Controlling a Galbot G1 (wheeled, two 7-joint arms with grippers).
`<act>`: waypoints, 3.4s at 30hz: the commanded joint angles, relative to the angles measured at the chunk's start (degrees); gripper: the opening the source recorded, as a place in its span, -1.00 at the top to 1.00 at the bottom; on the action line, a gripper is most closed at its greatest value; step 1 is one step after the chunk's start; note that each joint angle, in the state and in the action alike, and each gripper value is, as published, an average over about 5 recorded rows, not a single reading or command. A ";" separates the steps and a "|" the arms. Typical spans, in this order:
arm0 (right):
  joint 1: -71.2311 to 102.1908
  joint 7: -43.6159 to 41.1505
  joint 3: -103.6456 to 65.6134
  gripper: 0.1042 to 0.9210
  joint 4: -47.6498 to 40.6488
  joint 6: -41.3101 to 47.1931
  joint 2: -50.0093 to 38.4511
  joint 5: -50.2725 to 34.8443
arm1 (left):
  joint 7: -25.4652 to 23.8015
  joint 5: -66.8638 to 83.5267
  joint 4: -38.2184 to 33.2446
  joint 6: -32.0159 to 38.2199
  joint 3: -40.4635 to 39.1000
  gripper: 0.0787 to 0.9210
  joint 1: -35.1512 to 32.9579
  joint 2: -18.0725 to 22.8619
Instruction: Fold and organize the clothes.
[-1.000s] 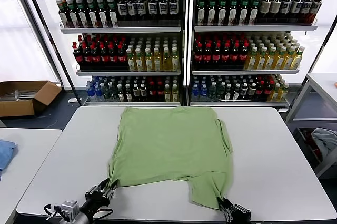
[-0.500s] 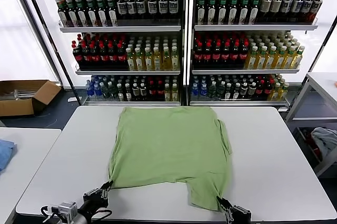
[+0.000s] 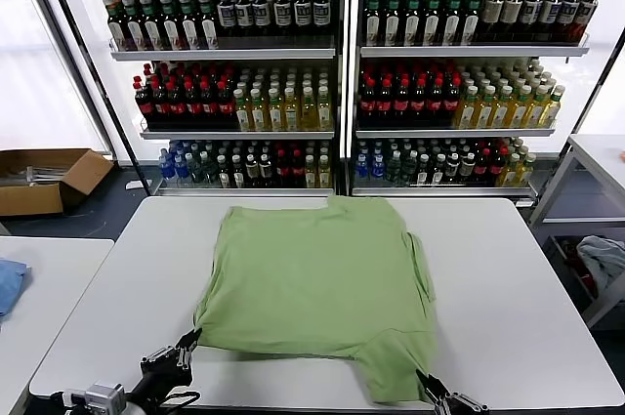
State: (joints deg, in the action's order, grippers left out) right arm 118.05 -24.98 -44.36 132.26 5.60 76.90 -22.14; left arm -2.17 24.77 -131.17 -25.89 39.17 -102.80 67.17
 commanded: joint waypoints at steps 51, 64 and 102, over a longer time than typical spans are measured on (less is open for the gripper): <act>-52.69 21.69 18.65 0.01 -29.54 12.66 -11.72 -3.05 | 2.69 9.36 22.14 -5.74 -6.47 0.27 29.94 -6.02; -34.73 20.04 12.37 -0.74 -18.34 15.13 -10.11 2.55 | 2.35 6.44 21.78 -5.23 -7.11 -0.61 23.50 -2.78; -33.44 21.49 14.03 0.99 -18.97 17.76 -9.43 1.04 | -0.32 7.80 20.69 -4.19 -6.55 0.93 20.69 -5.15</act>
State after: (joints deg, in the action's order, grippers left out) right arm 83.33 -3.61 -29.71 111.83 23.34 67.52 -21.02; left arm -1.93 32.78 -108.00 -30.28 31.66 -79.13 63.09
